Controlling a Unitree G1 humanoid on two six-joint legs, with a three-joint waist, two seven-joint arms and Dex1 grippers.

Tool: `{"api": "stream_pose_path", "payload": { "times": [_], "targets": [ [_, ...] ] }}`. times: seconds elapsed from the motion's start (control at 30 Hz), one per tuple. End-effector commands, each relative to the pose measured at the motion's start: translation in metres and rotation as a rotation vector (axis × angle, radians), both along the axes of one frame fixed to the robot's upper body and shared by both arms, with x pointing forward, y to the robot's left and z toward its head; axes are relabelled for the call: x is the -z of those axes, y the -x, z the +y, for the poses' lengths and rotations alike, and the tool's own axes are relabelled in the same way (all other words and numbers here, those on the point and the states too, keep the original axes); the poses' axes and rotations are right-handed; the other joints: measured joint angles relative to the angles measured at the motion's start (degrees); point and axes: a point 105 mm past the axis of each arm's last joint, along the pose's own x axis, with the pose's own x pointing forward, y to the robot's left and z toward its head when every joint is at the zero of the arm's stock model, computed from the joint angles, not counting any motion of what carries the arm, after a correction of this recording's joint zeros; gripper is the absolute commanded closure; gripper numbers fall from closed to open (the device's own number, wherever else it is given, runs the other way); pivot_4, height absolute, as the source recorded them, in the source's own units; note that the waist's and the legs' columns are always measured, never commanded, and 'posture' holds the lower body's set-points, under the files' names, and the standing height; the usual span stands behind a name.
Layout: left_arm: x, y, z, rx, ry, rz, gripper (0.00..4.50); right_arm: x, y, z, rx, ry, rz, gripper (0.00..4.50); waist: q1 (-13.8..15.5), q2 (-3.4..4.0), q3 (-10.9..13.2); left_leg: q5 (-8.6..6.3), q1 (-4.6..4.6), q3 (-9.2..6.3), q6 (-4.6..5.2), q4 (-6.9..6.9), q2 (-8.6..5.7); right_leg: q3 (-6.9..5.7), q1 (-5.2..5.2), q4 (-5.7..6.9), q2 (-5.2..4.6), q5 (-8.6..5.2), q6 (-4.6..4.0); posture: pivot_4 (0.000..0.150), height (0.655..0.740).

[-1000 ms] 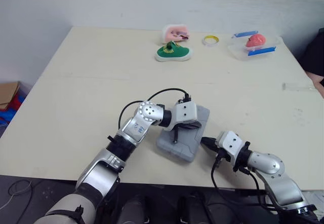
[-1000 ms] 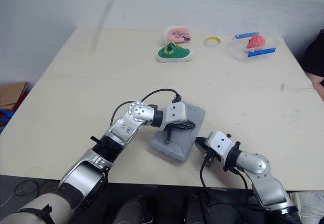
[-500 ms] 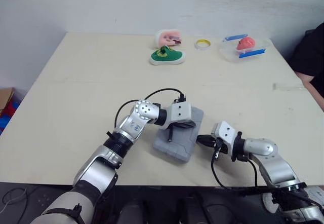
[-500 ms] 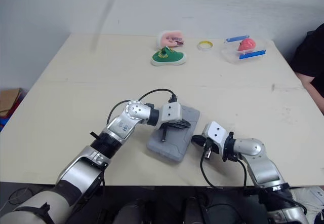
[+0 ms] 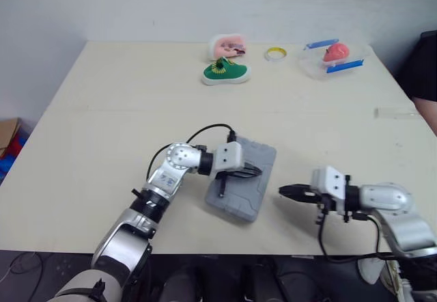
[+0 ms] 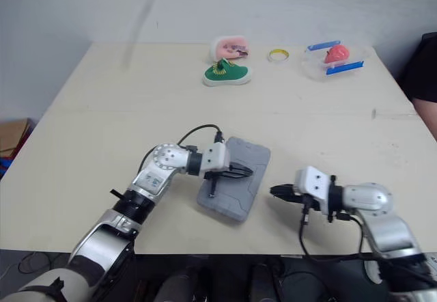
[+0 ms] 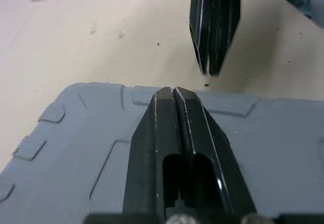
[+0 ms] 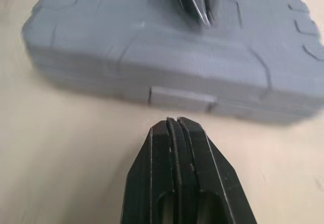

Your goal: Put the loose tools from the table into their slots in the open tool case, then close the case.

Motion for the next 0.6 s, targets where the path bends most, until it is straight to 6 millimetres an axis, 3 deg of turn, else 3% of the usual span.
{"api": "stream_pose_path", "payload": {
  "times": [0.03,0.17,0.2,0.27,0.33,0.5,0.53,0.6],
  "targets": [
    [-0.027,0.000,0.019,-0.013,0.100,-0.072,4.50,-0.023,0.005,-0.014,0.023,-0.014,-0.097,4.46,0.3,0.00,0.1,0.06,-0.18,0.00,0.05,0.04,0.00,0.00,-0.18,0.04,0.02,0.00,0.00,0.150,0.7400],
    [-0.042,-0.004,0.046,-0.067,0.110,-0.079,4.50,-0.032,0.011,-0.028,0.065,-0.056,-0.065,4.46,1.0,0.02,0.3,0.25,-0.83,0.04,0.20,0.42,-0.02,-0.03,-0.82,0.40,0.02,0.01,0.01,0.150,0.7400],
    [-0.044,-0.004,0.053,-0.083,0.107,-0.074,4.26,-0.035,0.015,-0.029,0.065,-0.082,-0.045,4.17,1.0,0.06,0.4,0.24,-0.88,0.03,0.23,0.54,-0.02,-0.05,-0.81,0.42,0.02,0.01,0.01,0.150,0.7400],
    [-0.059,0.001,0.096,-0.155,0.163,-0.037,3.69,-0.048,0.021,-0.044,0.082,-0.065,-0.119,3.50,1.0,0.08,0.4,0.16,-1.00,-0.06,0.34,0.72,-0.01,-0.12,-0.81,0.46,0.00,0.02,0.03,0.150,0.7400],
    [-0.066,0.005,0.136,-0.275,0.193,-0.046,2.71,-0.057,0.026,-0.057,0.106,-0.039,-0.170,2.44,0.5,0.21,0.5,0.06,-1.02,-0.08,0.37,0.73,-0.01,-0.09,-0.81,0.42,-0.02,0.03,0.05,0.150,0.7400],
    [-0.040,0.017,0.215,-0.549,0.006,-0.032,0.34,-0.071,0.034,-0.089,0.165,0.048,-0.245,0.00,0.7,0.32,0.7,-0.11,-0.99,-0.06,0.15,0.71,-0.01,-0.07,-0.81,0.39,-0.03,0.02,0.06,0.150,0.7400],
    [-0.038,0.019,0.226,-0.591,-0.013,-0.022,0.02,-0.073,0.034,-0.095,0.180,0.059,-0.251,0.00,0.9,0.30,0.8,-0.16,-0.99,-0.06,0.08,0.71,-0.01,-0.05,-0.82,0.40,-0.05,0.02,0.06,0.150,0.7400],
    [-0.033,0.020,0.247,-0.684,-0.042,-0.001,0.02,-0.078,0.035,-0.106,0.211,0.067,-0.259,0.00,1.5,0.33,0.9,-0.18,-1.02,-0.09,0.07,0.72,-0.04,-0.07,-0.86,0.39,-0.15,0.03,0.08,0.150,0.7400]
  ]
}}
